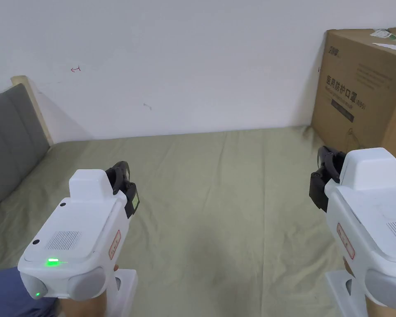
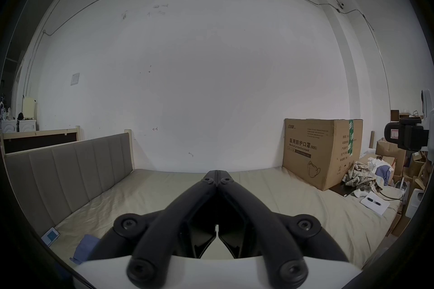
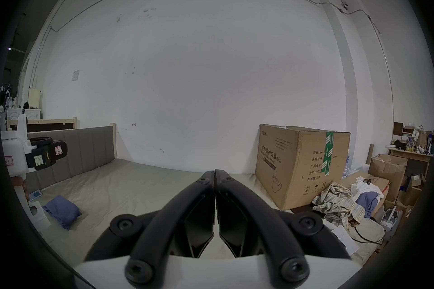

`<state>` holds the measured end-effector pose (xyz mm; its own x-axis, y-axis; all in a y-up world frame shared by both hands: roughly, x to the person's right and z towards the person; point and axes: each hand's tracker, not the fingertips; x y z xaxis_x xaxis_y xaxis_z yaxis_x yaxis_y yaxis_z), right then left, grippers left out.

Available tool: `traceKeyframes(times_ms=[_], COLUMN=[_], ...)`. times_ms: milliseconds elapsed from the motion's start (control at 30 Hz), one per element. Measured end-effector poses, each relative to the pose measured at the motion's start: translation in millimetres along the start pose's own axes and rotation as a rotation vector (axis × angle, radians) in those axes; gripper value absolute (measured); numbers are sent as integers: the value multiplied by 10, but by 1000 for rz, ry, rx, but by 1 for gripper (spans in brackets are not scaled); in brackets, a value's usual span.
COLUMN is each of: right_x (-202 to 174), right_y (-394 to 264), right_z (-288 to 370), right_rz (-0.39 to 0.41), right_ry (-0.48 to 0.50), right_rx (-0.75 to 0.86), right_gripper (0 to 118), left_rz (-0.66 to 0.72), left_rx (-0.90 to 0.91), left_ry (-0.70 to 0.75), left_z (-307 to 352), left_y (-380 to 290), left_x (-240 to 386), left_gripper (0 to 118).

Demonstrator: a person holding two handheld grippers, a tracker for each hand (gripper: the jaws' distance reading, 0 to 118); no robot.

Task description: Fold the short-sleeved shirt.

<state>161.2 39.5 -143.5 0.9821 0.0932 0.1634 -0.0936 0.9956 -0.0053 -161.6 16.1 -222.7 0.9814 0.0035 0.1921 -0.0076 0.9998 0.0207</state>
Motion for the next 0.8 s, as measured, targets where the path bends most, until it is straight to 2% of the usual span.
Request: traceKeyframes(times_ms=[800], right_x=[-12], right_y=[-4], right_z=[0], right_rz=[-2], right_ry=[-1], right_rx=[-2], right_gripper=[0], left_rz=[-11], left_rx=[-11], left_ry=[-5], left_z=[2], left_y=[-16], left_x=[-6], left_gripper=[0])
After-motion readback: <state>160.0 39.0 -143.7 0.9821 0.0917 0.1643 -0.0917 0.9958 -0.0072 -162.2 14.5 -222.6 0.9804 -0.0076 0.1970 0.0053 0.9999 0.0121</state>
